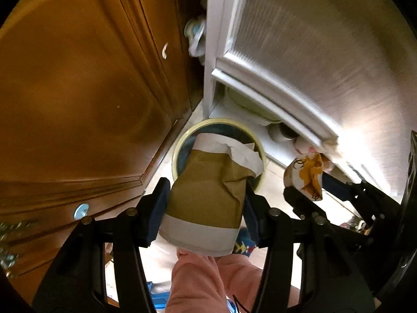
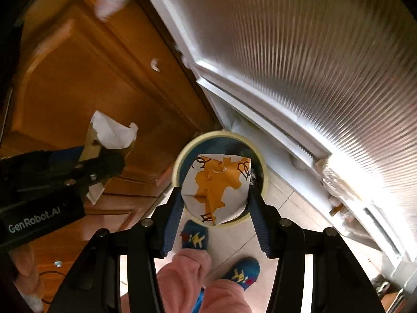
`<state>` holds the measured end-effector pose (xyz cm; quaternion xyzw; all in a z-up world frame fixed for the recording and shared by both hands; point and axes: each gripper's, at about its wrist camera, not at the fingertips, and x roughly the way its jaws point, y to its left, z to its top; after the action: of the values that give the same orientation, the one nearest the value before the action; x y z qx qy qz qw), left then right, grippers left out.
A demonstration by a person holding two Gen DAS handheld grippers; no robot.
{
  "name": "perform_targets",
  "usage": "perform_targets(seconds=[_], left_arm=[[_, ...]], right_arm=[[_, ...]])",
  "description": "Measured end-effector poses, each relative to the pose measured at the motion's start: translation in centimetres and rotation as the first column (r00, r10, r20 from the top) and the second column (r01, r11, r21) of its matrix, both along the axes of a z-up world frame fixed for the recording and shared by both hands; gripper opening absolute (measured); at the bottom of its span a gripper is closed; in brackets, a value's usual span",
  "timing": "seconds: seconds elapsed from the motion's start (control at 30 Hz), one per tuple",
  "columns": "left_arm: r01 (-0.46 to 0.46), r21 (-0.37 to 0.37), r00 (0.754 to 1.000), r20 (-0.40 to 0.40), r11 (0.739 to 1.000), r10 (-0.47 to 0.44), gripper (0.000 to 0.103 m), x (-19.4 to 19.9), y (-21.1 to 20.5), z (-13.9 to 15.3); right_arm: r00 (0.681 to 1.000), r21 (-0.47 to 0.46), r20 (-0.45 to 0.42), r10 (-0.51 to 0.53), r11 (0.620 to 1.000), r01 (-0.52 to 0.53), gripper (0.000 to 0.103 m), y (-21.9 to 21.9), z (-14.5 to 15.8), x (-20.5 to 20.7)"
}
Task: Collect trash
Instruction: 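Open both tools to drop the cup and ball into the bin, then raise both tools back toward the counter corner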
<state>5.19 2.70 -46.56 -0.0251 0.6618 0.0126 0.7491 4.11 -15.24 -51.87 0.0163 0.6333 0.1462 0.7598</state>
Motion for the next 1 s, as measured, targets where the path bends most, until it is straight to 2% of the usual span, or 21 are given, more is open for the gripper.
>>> perform_targets(seconds=[0.17, 0.33, 0.4, 0.5, 0.8, 1.0], left_arm=[[0.001, 0.007, 1.000, -0.009, 1.000, -0.001, 0.050, 0.6, 0.6, -3.1], [-0.009, -0.017, 0.999, -0.032, 1.000, 0.009, 0.052, 1.3, 1.1, -5.1], [-0.014, -0.027, 0.999, -0.045, 1.000, 0.013, 0.066, 1.4, 1.2, -5.6], [-0.010, -0.017, 0.999, -0.047, 1.000, 0.009, 0.076, 1.6, 1.4, -6.0], [-0.003, -0.014, 0.999, -0.045, 1.000, 0.002, 0.077, 2.1, 1.8, -4.7], [0.030, -0.010, 0.999, -0.037, 0.999, -0.031, 0.077, 2.0, 1.2, -2.6]], right_arm=[[0.999, 0.006, -0.035, -0.007, 1.000, 0.007, 0.051, 0.4, -4.8, 1.7], [0.997, 0.012, -0.078, 0.007, 1.000, -0.006, 0.052, 1.2, -8.0, 2.4], [0.998, 0.012, -0.065, 0.009, 1.000, -0.008, 0.060, 1.4, -8.5, 2.9], [0.999, 0.011, -0.054, 0.006, 1.000, -0.005, 0.065, 1.6, -8.9, 3.2], [0.997, 0.004, -0.069, -0.016, 1.000, 0.017, 0.065, 1.3, -8.6, 3.7], [0.997, -0.002, -0.066, -0.035, 0.999, 0.034, 0.065, 0.9, -6.6, 3.1]])
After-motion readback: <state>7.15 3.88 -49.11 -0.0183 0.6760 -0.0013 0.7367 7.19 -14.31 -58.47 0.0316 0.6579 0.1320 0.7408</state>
